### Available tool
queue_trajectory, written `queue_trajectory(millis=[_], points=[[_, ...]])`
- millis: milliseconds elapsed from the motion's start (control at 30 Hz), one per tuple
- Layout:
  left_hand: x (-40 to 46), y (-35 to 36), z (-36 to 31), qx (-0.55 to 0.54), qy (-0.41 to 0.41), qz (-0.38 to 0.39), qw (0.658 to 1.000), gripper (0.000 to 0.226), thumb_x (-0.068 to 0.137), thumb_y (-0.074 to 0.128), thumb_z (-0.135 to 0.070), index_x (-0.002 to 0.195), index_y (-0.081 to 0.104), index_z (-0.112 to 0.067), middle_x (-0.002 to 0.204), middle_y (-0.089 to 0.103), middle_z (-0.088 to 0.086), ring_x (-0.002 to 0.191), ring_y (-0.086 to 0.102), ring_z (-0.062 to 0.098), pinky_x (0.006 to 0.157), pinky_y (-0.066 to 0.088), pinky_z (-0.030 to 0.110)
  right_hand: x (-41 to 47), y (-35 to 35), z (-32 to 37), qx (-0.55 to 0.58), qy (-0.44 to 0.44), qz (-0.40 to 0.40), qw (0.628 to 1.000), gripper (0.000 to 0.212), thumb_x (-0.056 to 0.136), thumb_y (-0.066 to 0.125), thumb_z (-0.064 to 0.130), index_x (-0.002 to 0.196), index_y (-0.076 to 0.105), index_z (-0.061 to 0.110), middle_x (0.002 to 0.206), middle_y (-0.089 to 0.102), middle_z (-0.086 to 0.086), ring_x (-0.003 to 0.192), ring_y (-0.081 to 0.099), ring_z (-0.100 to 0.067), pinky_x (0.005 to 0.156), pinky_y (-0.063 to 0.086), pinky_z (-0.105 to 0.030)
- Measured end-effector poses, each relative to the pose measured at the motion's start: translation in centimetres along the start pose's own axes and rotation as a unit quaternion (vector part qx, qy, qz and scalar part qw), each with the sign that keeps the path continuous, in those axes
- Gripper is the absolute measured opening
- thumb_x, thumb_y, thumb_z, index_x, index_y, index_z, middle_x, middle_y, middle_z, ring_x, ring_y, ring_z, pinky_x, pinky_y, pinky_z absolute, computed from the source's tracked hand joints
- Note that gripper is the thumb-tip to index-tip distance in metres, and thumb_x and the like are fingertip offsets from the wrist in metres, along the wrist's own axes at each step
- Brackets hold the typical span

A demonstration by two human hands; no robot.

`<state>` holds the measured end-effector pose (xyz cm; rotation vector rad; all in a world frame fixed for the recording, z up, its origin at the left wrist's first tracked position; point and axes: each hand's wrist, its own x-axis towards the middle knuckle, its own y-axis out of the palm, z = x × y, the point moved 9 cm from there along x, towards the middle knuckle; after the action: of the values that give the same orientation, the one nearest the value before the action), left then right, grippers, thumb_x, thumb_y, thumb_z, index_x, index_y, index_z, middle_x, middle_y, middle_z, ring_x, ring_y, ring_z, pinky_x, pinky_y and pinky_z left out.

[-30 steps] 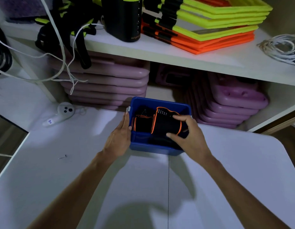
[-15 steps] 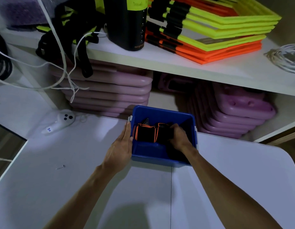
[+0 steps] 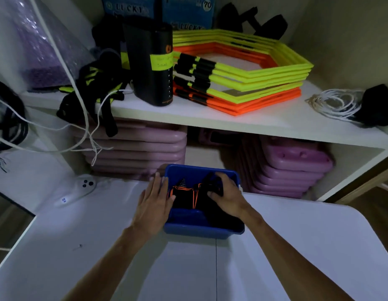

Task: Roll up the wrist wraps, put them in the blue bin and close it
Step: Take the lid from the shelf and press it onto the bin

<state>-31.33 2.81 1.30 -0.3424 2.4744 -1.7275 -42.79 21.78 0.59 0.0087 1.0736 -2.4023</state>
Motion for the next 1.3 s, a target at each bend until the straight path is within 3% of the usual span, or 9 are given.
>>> queue_trajectory(millis=[167,300,433,567,800,900,1067,1233,1300], points=[[2.9,-6.4,-6.8,0.025,0.071,-0.037,0.997,0.072,0.091,0.012,-0.055,0.147,0.029,-0.012,0.157,0.019,0.017,0.145,0.017,0.035,0.113,0.028,0.054,-1.5,-7.6,4.5,-0.021,-0.066,-0.061,0.996,0.061,0.094,0.062,0.031,0.146,0.035,0.016,0.144,0.038,-0.012,0.132,0.040,-0.022,0.101,0.026,-0.016],[5.1,-14.0,-13.4,0.047,0.126,-0.107,0.985,0.069,0.095,0.014,-0.054,0.150,0.020,-0.013,0.160,0.009,0.014,0.148,0.007,0.030,0.117,0.021,0.050,-3.4,-15.6,9.8,-0.037,-0.135,-0.140,0.980,0.057,0.094,0.061,0.034,0.143,0.040,0.015,0.144,0.044,-0.012,0.133,0.040,-0.020,0.099,0.023,-0.012],[6.0,-23.7,-20.1,0.056,0.169,-0.196,0.964,0.073,0.092,0.010,-0.058,0.150,0.023,-0.017,0.160,0.010,0.011,0.148,0.007,0.026,0.117,0.020,0.047,-7.4,-24.6,16.6,-0.055,-0.215,-0.231,0.947,0.052,0.094,0.058,0.042,0.140,0.044,0.023,0.141,0.048,-0.006,0.130,0.043,-0.020,0.100,0.032,-0.022],[5.2,-34.5,-26.9,0.053,0.234,-0.296,0.924,0.068,0.094,0.016,-0.056,0.147,0.031,-0.017,0.159,0.020,0.008,0.147,0.013,0.023,0.116,0.025,0.045,-13.3,-35.0,23.8,-0.087,-0.291,-0.368,0.879,0.048,0.091,0.052,0.053,0.131,0.052,0.026,0.126,0.057,0.000,0.120,0.052,-0.020,0.100,0.044,-0.037],[2.2,-51.0,-36.0,0.013,0.313,-0.491,0.813,0.048,0.096,0.031,-0.045,0.130,0.053,-0.018,0.133,0.052,0.004,0.124,0.046,0.021,0.100,0.040,0.040,-24.7,-49.1,33.3,-0.106,-0.371,-0.567,0.727,0.027,0.093,0.058,0.042,0.109,0.063,0.021,0.100,0.062,0.000,0.094,0.057,-0.018,0.084,0.051,-0.040],[3.0,-55.4,-37.9,-0.026,0.312,-0.514,0.799,0.039,0.097,0.037,-0.041,0.123,0.056,-0.019,0.126,0.053,0.002,0.115,0.048,0.022,0.095,0.040,0.041,-27.1,-52.5,36.2,-0.135,-0.372,-0.628,0.670,0.031,0.093,0.055,0.045,0.111,0.060,0.021,0.104,0.057,-0.003,0.097,0.053,-0.023,0.083,0.049,-0.042],[7.1,-59.3,-40.7,0.015,0.278,-0.488,0.827,0.039,0.098,0.037,-0.040,0.123,0.055,-0.016,0.129,0.050,0.008,0.115,0.047,0.028,0.094,0.038,0.045,-21.9,-54.4,39.2,-0.289,-0.291,-0.510,0.757,0.051,0.098,0.036,0.056,0.138,0.047,0.028,0.134,0.053,0.001,0.125,0.046,-0.020,0.101,0.039,-0.042],[9.8,-60.5,-42.2,0.033,0.262,-0.444,0.856,0.044,0.099,0.032,-0.043,0.127,0.051,-0.015,0.131,0.048,0.010,0.119,0.044,0.028,0.096,0.036,0.045,-20.3,-57.0,36.7,-0.216,-0.309,-0.480,0.792,0.031,0.098,0.038,0.053,0.086,0.057,0.032,0.085,0.057,0.006,0.077,0.052,-0.011,0.068,0.039,-0.031],[11.1,-60.3,-43.0,0.013,0.263,-0.406,0.875,0.049,0.098,0.032,-0.046,0.132,0.046,-0.013,0.134,0.046,0.010,0.122,0.044,0.027,0.099,0.039,0.045,-20.5,-58.6,35.5,-0.155,-0.322,-0.489,0.796,0.031,0.098,0.043,0.050,0.084,0.058,0.028,0.079,0.056,0.005,0.070,0.048,-0.008,0.062,0.035,-0.026]])
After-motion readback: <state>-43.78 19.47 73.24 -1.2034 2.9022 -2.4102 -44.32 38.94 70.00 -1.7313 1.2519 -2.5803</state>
